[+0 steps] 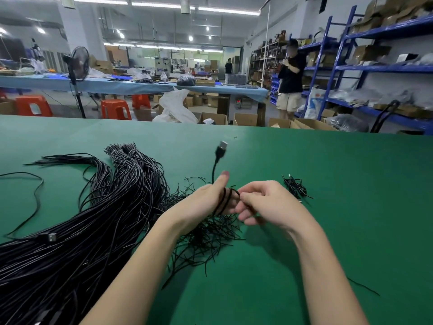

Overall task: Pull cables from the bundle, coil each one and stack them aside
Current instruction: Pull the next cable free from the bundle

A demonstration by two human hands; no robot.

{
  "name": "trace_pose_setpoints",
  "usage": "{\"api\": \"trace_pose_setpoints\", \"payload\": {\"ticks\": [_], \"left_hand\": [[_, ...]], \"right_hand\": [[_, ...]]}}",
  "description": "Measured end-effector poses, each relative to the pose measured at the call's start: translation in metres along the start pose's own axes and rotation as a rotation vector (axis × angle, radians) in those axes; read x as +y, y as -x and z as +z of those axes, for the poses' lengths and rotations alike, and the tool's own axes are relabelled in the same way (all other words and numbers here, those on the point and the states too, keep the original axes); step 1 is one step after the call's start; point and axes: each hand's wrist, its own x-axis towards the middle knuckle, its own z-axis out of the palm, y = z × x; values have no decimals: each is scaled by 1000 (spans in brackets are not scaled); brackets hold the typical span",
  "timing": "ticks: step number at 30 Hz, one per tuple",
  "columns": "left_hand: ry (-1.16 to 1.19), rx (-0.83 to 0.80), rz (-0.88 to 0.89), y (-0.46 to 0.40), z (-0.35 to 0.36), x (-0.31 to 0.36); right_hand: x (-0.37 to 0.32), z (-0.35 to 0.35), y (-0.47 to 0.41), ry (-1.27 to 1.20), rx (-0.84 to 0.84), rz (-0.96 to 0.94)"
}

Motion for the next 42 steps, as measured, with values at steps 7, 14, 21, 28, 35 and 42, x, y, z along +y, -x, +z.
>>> {"api": "trace_pose_setpoints", "payload": {"ticks": [7,14,21,28,35,42], "left_hand": [[248,104,108,-12,9,-5],[207,163,135,-10,22,-1],[73,308,118,-8,29,1],[-418,302,92,-2,24,1],[-682,93,76,4,30,6],[-575,-46,83,6,27,8]], "right_hand": [[11,0,-2,-135,-63,76],[26,8,-6,-150,35,103],[28,13,-9,-51,80,129],[11,-16,4,228,22,-143],[3,-4,-1,-178,162,-362],[22,5,-13,-54,288,-229]]}}
